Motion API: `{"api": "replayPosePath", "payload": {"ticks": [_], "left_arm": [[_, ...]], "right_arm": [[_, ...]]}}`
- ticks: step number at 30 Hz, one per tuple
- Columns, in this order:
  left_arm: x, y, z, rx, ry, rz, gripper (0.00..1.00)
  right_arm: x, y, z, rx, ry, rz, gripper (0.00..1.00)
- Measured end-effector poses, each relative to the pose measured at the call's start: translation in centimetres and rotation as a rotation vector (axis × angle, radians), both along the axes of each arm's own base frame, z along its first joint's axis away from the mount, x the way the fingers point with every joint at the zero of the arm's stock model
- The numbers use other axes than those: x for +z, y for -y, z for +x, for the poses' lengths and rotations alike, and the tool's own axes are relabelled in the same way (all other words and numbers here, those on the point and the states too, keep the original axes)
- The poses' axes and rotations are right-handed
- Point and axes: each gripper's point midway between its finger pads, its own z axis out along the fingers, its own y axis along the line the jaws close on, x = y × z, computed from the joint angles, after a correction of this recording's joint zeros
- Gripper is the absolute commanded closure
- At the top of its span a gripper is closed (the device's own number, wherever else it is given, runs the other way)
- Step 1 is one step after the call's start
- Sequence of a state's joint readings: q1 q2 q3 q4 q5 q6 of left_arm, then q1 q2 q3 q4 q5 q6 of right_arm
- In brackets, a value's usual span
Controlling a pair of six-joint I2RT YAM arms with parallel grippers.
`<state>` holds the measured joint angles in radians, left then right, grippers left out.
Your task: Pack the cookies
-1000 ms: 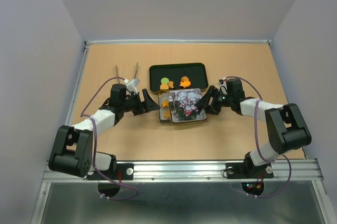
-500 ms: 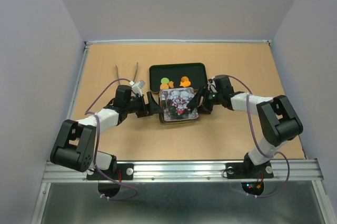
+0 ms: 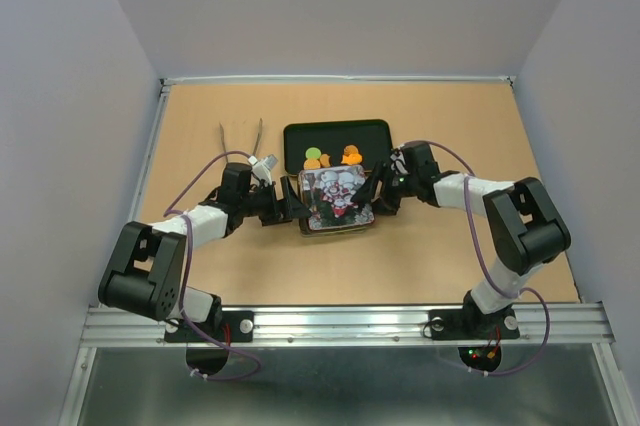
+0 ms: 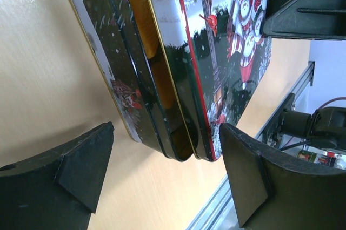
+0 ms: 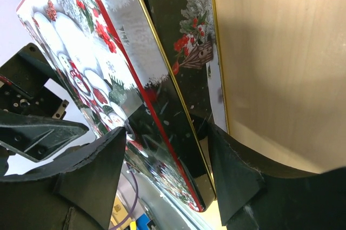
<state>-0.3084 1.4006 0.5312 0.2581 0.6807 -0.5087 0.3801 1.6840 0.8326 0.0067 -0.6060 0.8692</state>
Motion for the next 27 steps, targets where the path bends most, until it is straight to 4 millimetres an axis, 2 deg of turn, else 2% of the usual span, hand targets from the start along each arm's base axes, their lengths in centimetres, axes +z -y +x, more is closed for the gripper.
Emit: {"api": "replayPosePath", "payload": {"ticks": [12, 19, 27], "left_arm": [[0.1, 0.1, -0.1, -0.012, 0.004, -0.005, 0.11], [0.5, 0.8, -0.4, -0.044, 0.019, -0.022, 0.11], [1.7, 1.9, 0.0, -0.063, 0.044, -0.025, 0.11]], "right_arm": [[-0.1, -0.5, 0.3, -0.017, -0.024, -0.008, 0.33], [0.0, -0.6, 0.4, -0.046, -0.07, -0.034, 0.32], [0.4, -0.7, 1.7, -0.089, -0.102, -0.102, 0.3]]}}
